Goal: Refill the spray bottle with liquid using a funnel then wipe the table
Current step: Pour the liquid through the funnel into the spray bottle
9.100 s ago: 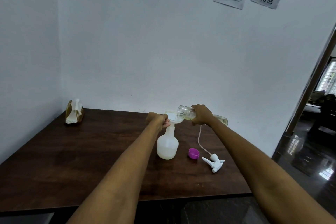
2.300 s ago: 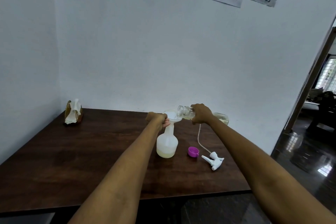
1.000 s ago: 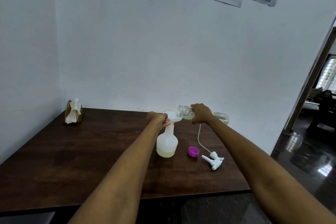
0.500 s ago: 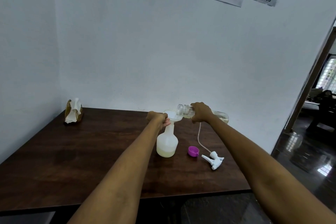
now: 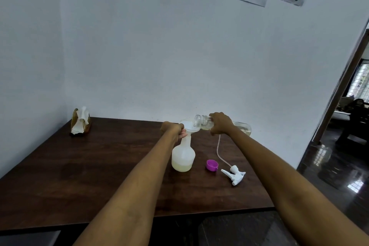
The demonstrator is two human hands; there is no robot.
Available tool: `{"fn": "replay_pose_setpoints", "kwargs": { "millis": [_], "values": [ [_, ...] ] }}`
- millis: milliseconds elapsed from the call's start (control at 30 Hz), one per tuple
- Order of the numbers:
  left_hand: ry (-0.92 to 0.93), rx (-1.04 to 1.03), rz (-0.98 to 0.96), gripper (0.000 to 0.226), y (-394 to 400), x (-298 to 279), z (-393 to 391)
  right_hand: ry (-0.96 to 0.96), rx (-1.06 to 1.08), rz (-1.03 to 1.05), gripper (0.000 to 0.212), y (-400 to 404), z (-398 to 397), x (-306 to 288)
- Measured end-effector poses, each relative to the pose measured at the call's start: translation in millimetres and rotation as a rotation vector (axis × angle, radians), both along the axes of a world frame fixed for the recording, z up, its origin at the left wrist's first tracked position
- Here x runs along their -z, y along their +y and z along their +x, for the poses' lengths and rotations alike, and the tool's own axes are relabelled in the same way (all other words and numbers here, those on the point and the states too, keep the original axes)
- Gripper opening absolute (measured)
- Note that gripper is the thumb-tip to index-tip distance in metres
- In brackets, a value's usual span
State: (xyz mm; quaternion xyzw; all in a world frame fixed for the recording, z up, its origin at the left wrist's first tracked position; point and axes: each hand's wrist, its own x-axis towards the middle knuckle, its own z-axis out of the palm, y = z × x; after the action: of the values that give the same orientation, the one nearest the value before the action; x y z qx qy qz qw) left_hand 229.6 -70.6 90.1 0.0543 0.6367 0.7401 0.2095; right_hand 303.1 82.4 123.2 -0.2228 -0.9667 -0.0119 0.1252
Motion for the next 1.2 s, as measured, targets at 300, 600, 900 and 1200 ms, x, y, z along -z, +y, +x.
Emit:
{"fn": "replay_pose_setpoints", "kwargs": {
  "millis": [300,600,900,1200],
  "values": [
    [-0.001,-0.012,-0.009,0.024,-0.4,1.1,0.4,-0.002,-0.003,0.014,0.045,0.3,-1.2,1.0],
    [0.013,-0.035,-0.023,0.024,1.3,2.9,-2.5,-0.008,0.003,0.019,0.047,0.4,-0.9,-0.4],
    [0.017,-0.013,-0.015,0.024,0.5,3.4,-2.9,-0.001,0.005,0.008,0.043,0.4,0.4,-0.2],
    [0.031,-0.021,-0.032,0.021,1.5,4.1,-4.2,0.001,0.005,0.007,0.040,0.0,-0.1,-1.1]
  ]
}}
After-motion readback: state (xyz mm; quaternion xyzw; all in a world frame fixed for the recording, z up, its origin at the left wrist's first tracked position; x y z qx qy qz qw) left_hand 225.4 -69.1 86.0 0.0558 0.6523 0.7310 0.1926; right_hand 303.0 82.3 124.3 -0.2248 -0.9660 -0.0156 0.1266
